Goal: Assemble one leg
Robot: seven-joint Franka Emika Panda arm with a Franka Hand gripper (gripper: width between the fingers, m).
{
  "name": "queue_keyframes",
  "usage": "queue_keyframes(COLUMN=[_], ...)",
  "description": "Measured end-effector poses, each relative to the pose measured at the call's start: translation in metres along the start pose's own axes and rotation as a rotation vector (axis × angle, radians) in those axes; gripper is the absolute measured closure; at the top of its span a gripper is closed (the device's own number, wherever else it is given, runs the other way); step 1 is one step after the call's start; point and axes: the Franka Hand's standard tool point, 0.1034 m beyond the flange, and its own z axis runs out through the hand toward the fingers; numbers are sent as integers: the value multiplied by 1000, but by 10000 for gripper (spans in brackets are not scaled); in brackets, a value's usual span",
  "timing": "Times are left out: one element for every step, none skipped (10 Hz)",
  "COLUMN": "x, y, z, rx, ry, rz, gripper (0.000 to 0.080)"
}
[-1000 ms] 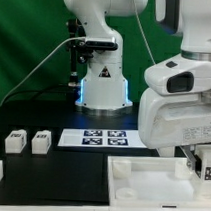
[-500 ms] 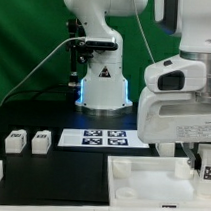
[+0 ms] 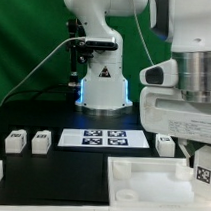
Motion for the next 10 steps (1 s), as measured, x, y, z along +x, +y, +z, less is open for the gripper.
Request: queue_keyframes(x=[-3,-4,-4,-6,-6,-6,-7,-7,-7,-8], y=[0,0,-1,-1,-3,-4,-5,-5,-5,-4], z=[0,0,1,1,2,2,3,2,3,4], rx=[3,4,5,8,19,42,51,52,51,47], ry=[-6,-9,-13,-21,-31,-46,-49,-48,-47,-42], rz=[118,187,256,377,513,675,747,686,646,561], gripper=[502,502,502,502,502,502,502,503,503,412])
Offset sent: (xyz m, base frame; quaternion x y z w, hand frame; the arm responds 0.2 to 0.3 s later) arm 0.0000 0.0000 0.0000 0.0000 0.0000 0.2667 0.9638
